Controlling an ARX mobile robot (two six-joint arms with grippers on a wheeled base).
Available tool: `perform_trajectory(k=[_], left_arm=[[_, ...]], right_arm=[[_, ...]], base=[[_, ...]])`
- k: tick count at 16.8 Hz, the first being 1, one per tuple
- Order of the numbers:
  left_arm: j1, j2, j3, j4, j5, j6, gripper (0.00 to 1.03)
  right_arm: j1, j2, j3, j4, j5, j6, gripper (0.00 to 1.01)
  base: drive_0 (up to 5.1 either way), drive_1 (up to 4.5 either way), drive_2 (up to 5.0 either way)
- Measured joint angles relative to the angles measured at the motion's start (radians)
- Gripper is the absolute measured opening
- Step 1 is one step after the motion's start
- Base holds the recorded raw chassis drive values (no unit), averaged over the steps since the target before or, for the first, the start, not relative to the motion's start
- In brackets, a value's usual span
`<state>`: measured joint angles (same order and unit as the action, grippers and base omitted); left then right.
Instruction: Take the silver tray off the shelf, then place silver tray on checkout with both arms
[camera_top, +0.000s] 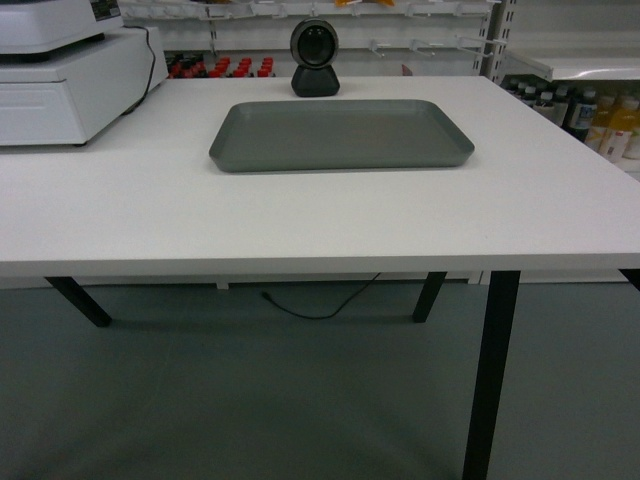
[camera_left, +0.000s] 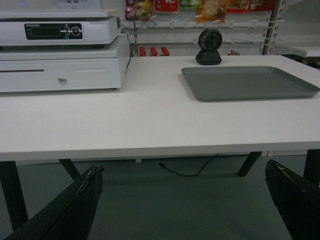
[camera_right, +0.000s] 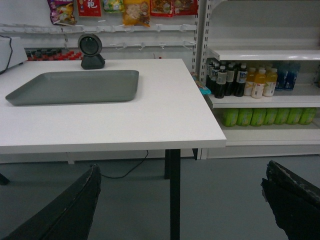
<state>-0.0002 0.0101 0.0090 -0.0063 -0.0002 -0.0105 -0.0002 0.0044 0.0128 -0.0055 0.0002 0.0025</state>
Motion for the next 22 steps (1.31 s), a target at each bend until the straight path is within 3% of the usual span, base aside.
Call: perform_trajectory(k=[22], left_arm=[[0.0,0.0,0.0,0.003,0.0,0.0,0.98]], right_arm=[[0.0,0.0,0.0,0.002,0.0,0.0,0.98]], base=[[0.0,-4.23,4.2]])
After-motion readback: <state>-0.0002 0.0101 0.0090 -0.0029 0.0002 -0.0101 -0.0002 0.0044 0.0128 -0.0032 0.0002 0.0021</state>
